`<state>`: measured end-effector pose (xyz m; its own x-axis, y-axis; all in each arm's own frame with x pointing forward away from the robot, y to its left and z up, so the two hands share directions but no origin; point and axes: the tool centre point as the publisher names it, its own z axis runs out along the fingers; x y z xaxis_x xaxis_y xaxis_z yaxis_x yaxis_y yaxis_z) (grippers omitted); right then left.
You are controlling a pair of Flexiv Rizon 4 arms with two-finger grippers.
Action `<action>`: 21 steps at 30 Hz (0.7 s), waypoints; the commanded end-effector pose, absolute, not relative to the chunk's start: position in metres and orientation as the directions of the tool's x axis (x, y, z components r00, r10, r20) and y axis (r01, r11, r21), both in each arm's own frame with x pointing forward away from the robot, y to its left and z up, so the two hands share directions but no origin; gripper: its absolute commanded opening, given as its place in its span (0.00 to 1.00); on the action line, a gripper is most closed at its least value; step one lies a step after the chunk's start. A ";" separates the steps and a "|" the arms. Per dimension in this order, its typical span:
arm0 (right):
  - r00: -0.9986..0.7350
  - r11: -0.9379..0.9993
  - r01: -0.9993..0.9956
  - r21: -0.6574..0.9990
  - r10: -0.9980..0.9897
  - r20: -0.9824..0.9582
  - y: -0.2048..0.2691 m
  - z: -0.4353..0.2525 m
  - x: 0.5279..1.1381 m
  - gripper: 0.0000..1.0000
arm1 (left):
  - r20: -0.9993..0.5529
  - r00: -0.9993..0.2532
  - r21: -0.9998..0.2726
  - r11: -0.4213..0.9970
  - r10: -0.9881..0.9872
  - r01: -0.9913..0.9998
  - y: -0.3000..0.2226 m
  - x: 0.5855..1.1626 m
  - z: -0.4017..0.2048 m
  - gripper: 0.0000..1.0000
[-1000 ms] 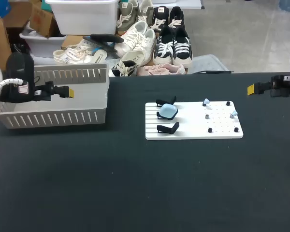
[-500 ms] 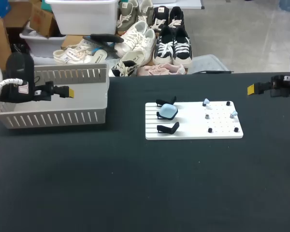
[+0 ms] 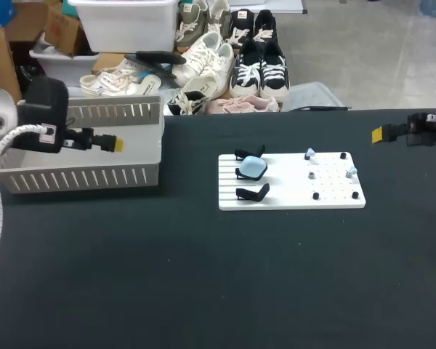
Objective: Pick up each earbud case from the left stands, insert the matching earbuds, close the lid, and place the case in the box.
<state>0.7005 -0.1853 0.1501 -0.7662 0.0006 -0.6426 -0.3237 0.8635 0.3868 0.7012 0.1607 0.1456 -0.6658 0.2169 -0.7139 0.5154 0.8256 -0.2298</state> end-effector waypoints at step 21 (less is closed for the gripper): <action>-0.766 0.862 -0.326 0.388 -0.001 -0.643 -0.186 0.150 0.701 1.00 | -0.725 -0.027 0.150 0.196 0.688 0.969 0.069 0.734 0.135 1.00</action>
